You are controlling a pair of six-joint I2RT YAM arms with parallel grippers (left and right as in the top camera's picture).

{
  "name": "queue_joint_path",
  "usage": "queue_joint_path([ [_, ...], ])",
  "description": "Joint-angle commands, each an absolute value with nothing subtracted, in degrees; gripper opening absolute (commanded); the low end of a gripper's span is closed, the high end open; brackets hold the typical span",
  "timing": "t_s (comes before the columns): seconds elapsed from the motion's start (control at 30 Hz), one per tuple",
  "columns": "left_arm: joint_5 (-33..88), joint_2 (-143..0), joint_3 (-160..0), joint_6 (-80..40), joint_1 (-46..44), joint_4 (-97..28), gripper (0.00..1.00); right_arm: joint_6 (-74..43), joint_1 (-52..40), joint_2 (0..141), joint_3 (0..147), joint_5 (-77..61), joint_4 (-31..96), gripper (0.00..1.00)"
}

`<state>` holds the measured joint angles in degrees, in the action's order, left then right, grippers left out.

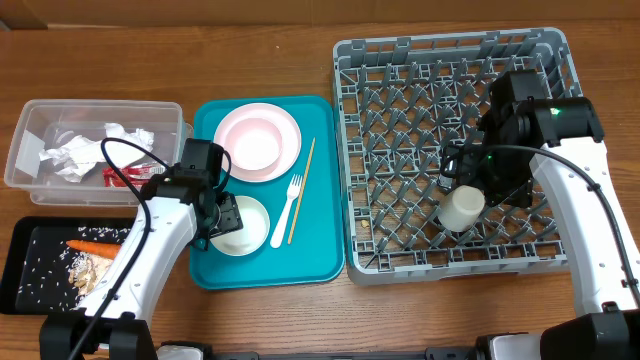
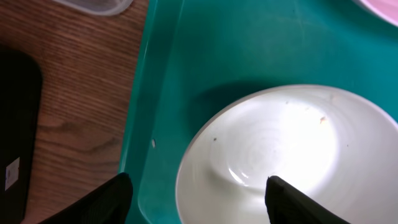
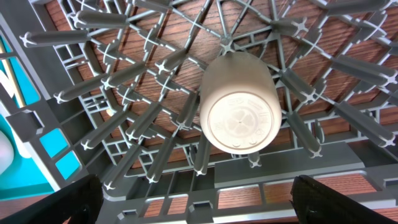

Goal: Sort waste into correct bins and load items into the dishwasher
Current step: 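Reach the left gripper to the white bowl on the teal tray, grip rim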

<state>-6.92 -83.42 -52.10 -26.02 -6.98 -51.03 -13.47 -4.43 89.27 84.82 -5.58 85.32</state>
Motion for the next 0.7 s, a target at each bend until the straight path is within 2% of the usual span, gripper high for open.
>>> queue_joint_path([
  [0.0,-7.9,-83.3,-50.8,-27.0,-6.7,-49.4,0.72,-13.6,-4.1,88.5,85.9,-5.7,85.1,1.00],
  [0.2,-7.4,-83.3,-46.7,-27.0,-6.7,-44.6,0.71,-13.5,-4.1,88.5,85.9,-6.1,84.8,1.00],
  [0.5,-2.7,-83.3,-46.1,-26.2,-6.7,-43.3,0.62,-13.6,-4.1,88.5,85.9,-6.2,84.6,1.00],
  [0.67,-2.8,-83.3,-46.1,-25.7,-6.7,-43.2,0.42,-13.5,-4.1,88.5,85.9,-6.2,84.6,1.00],
])
